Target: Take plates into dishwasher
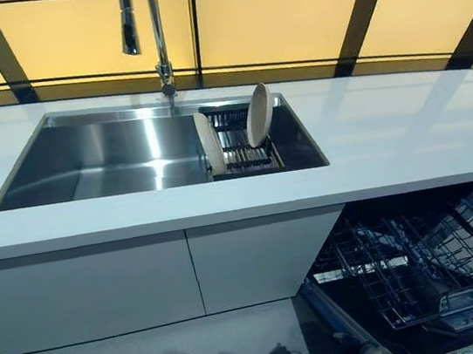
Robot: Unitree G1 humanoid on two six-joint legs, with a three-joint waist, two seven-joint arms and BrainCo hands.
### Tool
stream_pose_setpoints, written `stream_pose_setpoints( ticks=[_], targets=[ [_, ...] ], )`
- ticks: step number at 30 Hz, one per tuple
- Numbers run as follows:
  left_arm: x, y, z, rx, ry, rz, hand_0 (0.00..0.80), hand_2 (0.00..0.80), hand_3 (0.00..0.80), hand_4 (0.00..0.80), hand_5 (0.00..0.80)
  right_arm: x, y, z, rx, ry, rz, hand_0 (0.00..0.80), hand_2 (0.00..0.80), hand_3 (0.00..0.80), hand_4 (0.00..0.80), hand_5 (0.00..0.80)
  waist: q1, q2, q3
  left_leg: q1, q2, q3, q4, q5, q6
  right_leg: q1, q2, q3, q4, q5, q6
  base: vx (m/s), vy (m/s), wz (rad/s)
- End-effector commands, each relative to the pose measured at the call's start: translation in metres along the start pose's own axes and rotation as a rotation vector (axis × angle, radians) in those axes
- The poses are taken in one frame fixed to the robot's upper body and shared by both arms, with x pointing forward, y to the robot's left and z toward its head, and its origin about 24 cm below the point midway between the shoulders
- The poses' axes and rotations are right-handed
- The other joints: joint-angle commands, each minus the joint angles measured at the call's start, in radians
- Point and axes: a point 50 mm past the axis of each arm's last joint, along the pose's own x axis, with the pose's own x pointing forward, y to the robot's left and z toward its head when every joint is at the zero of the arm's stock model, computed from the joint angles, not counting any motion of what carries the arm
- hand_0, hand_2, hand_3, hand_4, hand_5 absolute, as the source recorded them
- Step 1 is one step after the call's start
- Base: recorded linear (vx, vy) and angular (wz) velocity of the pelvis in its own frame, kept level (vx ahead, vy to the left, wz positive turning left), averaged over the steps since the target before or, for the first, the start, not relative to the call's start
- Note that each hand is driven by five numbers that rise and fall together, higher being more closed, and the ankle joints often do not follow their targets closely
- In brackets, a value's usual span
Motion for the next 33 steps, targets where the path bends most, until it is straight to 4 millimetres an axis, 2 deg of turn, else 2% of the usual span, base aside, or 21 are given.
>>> stream_pose_setpoints(
  ticks=[1, 7, 14, 19, 21, 22, 23, 24, 26, 28, 29, 30, 31, 32, 33],
  targets=[
    [0.000, 0.001, 0.026, 0.001, -0.089, 0.009, 0.000, 0.000, 0.000, 0.000, 0.000, 0.001, -0.036, 0.031, -0.050, -0.124, -0.059, 0.000, 0.000, 0.000, 0.000, 0.000, 0.025, 0.034, 0.024, -0.018, -0.027, -0.007, 0.039, -0.018, 0.037, 0.060, 0.029, -0.005, -0.035, 0.052, 0.046, 0.141, 0.009, 0.07],
    [0.000, 0.002, 0.018, 0.019, -0.045, 0.002, 0.000, 0.000, 0.000, 0.000, 0.000, 0.001, -0.025, 0.037, -0.058, -0.145, -0.028, 0.000, 0.000, 0.000, 0.000, 0.000, 0.026, 0.033, -0.013, 0.006, -0.029, 0.005, 0.018, -0.025, 0.037, 0.115, 0.031, 0.006, -0.082, 0.038, 0.042, 0.113, -0.005, -0.06],
    [0.001, -0.002, 0.012, -0.004, -0.022, 0.011, 0.000, 0.000, 0.000, 0.000, 0.000, 0.000, -0.020, 0.035, -0.067, -0.152, -0.025, 0.000, 0.000, 0.000, 0.000, 0.000, 0.021, 0.035, -0.017, 0.022, -0.026, 0.021, 0.010, -0.037, 0.039, 0.133, 0.029, 0.004, -0.100, 0.033, 0.043, 0.041, -0.004, -0.03],
    [0.001, -0.002, 0.009, -0.003, -0.016, 0.017, 0.000, 0.000, 0.000, 0.000, 0.000, 0.000, -0.020, 0.038, -0.054, -0.172, -0.023, 0.000, 0.000, 0.000, 0.000, 0.000, 0.025, 0.034, -0.013, 0.026, -0.026, 0.016, 0.023, -0.048, 0.041, 0.143, 0.030, 0.001, -0.094, 0.018, 0.035, 0.011, -0.022, -0.01],
    [0.001, -0.002, 0.011, -0.015, -0.033, 0.031, 0.000, 0.000, 0.000, 0.000, 0.000, 0.000, -0.024, 0.044, -0.067, -0.199, -0.009, 0.000, 0.000, 0.000, 0.000, 0.000, 0.020, 0.022, -0.004, 0.003, -0.021, 0.051, 0.137, -0.093, 0.028, 0.143, 0.023, -0.003, -0.087, 0.006, 0.018, -0.017, 0.000, -0.01],
    [0.001, -0.001, 0.014, -0.029, -0.051, 0.041, 0.000, 0.000, 0.000, 0.000, 0.000, -0.001, -0.026, 0.047, -0.085, -0.217, -0.009, 0.000, 0.000, 0.000, 0.000, 0.000, 0.018, 0.005, 0.016, -0.056, -0.025, 0.061, 0.294, -0.116, 0.012, 0.143, 0.011, -0.001, -0.080, 0.006, 0.003, -0.056, 0.039, -0.04],
    [0.000, 0.000, 0.016, -0.041, -0.065, 0.041, 0.000, 0.000, 0.000, 0.000, 0.000, -0.002, -0.031, 0.050, -0.110, -0.228, -0.019, 0.000, 0.000, 0.000, 0.000, 0.000, 0.023, -0.009, 0.034, -0.103, -0.023, 0.043, 0.410, -0.104, -0.003, 0.142, 0.000, -0.002, -0.078, 0.012, -0.006, -0.088, 0.103, 0.04],
    [0.000, 0.000, 0.020, -0.062, -0.078, 0.027, 0.000, 0.000, 0.000, 0.000, 0.000, -0.003, -0.036, 0.054, -0.142, -0.243, -0.023, 0.000, 0.000, 0.000, 0.000, 0.000, 0.031, -0.012, 0.052, -0.142, -0.010, 0.024, 0.464, -0.073, -0.017, 0.141, -0.004, -0.006, -0.073, 0.015, -0.013, -0.076, 0.196, 0.08],
    [0.000, -0.002, 0.020, -0.088, -0.081, 0.002, 0.000, 0.000, 0.000, 0.000, 0.000, -0.006, -0.046, 0.058, -0.164, -0.275, 0.025, 0.000, 0.000, 0.000, 0.000, 0.000, 0.037, -0.011, 0.073, -0.145, 0.067, 0.026, 0.409, -0.039, -0.041, 0.151, -0.016, 0.000, -0.067, 0.017, -0.004, 0.007, 0.282, -0.06],
    [0.000, -0.001, 0.024, -0.047, -0.083, 0.005, 0.000, 0.000, 0.000, 0.000, 0.000, -0.010, -0.055, 0.069, -0.186, -0.343, 0.044, 0.000, 0.000, 0.000, 0.000, 0.000, 0.042, -0.007, 0.082, -0.132, 0.141, 0.041, 0.278, -0.003, -0.064, 0.179, -0.042, -0.003, -0.077, 0.017, 0.025, 0.088, 0.326, -0.24],
    [0.000, 0.001, 0.027, -0.009, -0.090, 0.010, 0.000, 0.000, 0.000, 0.000, 0.000, -0.013, -0.061, 0.077, -0.208, -0.370, 0.055, 0.000, 0.000, 0.000, 0.000, 0.000, 0.044, -0.007, 0.084, -0.134, 0.165, 0.047, 0.227, 0.016, -0.073, 0.190, -0.057, -0.006, -0.085, 0.018, 0.039, 0.103, 0.343, -0.22],
    [-0.001, 0.006, 0.030, 0.057, -0.099, 0.018, 0.000, 0.000, 0.000, 0.000, 0.000, -0.019, -0.070, 0.082, -0.223, -0.407, 0.077, 0.000, 0.000, 0.000, 0.000, 0.000, 0.042, -0.008, 0.084, -0.122, 0.173, 0.053, 0.180, 0.024, -0.082, 0.201, -0.080, -0.020, -0.096, 0.020, 0.058, 0.084, 0.310, -0.09],
    [-0.001, 0.010, 0.029, 0.076, -0.098, 0.012, 0.000, 0.000, 0.000, 0.000, 0.000, -0.024, -0.079, 0.086, -0.227, -0.434, 0.088, 0.000, 0.000, 0.000, 0.000, 0.000, 0.042, -0.014, 0.075, -0.105, 0.135, 0.029, 0.178, 0.000, -0.076, 0.200, -0.103, -0.019, -0.105, 0.033, 0.081, 0.094, 0.359, 0.03],
    [-0.002, 0.014, 0.027, 0.053, -0.092, 0.014, 0.000, 0.000, 0.000, 0.000, 0.000, -0.031, -0.086, 0.091, -0.264, -0.465, 0.108, 0.000, 0.000, 0.000, 0.000, 0.000, 0.032, -0.011, 0.066, -0.083, 0.128, 0.043, 0.138, 0.002, -0.074, 0.184, -0.126, -0.031, -0.100, 0.044, 0.103, 0.070, 0.308, 0.03],
    [-0.002, 0.018, 0.023, 0.035, -0.081, 0.023, 0.000, 0.000, 0.000, 0.000, 0.000, -0.038, -0.093, 0.094, -0.278, -0.482, 0.115, 0.000, 0.000, 0.000, 0.000, 0.000, 0.027, -0.009, 0.061, -0.070, 0.117, 0.043, 0.118, -0.002, -0.072, 0.169, -0.140, -0.037, -0.090, 0.052, 0.111, 0.075, 0.297, 0.01]
  ],
)
